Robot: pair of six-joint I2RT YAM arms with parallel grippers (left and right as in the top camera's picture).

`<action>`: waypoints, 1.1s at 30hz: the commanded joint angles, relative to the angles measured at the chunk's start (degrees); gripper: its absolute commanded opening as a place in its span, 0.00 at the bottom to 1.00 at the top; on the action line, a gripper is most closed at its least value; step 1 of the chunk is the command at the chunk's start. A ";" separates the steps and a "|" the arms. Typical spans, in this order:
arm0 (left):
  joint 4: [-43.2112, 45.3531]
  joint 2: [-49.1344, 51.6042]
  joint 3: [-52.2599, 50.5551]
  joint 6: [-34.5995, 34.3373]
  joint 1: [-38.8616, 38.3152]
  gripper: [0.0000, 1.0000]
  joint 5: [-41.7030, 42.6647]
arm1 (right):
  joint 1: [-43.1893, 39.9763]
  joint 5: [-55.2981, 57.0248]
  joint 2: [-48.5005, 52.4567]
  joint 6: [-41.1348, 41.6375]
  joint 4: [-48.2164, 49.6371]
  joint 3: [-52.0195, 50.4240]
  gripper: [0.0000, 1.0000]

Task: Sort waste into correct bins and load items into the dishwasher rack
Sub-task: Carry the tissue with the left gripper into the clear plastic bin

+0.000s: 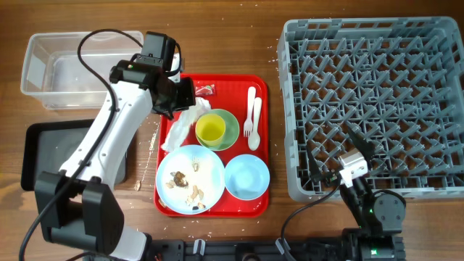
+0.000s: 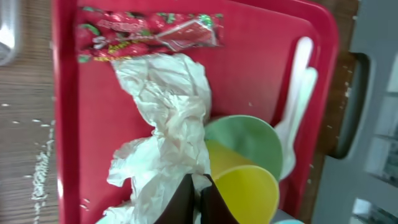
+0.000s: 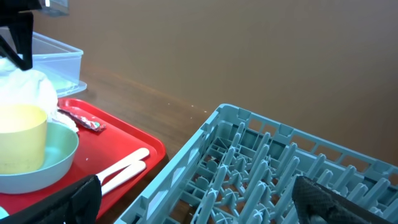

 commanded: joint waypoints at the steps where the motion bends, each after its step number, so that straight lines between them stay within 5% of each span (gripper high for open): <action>1: -1.01 -3.26 0.72 -0.52 -0.15 0.04 7.30 | 0.11 0.15 0.35 -0.48 0.24 -0.07 1.00; 10: -1.81 -13.49 0.70 -3.30 -0.11 0.04 11.89 | 0.11 0.15 0.35 -0.50 0.24 -0.07 1.00; 20: 24.41 -15.26 0.70 -8.09 4.00 0.04 -28.76 | 0.11 0.15 0.35 -0.50 0.22 -0.07 1.00; 25: 36.89 -8.15 0.70 -9.90 13.81 0.04 -29.07 | 0.11 0.15 0.35 -0.50 0.22 -0.04 1.00; 28: 37.46 -3.61 0.70 -17.53 18.60 0.04 -28.63 | 0.11 0.15 0.35 -0.52 0.24 -0.07 1.00; 33: 37.11 4.26 0.70 -17.92 21.86 0.06 -28.65 | 0.11 0.15 0.35 -0.50 0.24 -0.07 1.00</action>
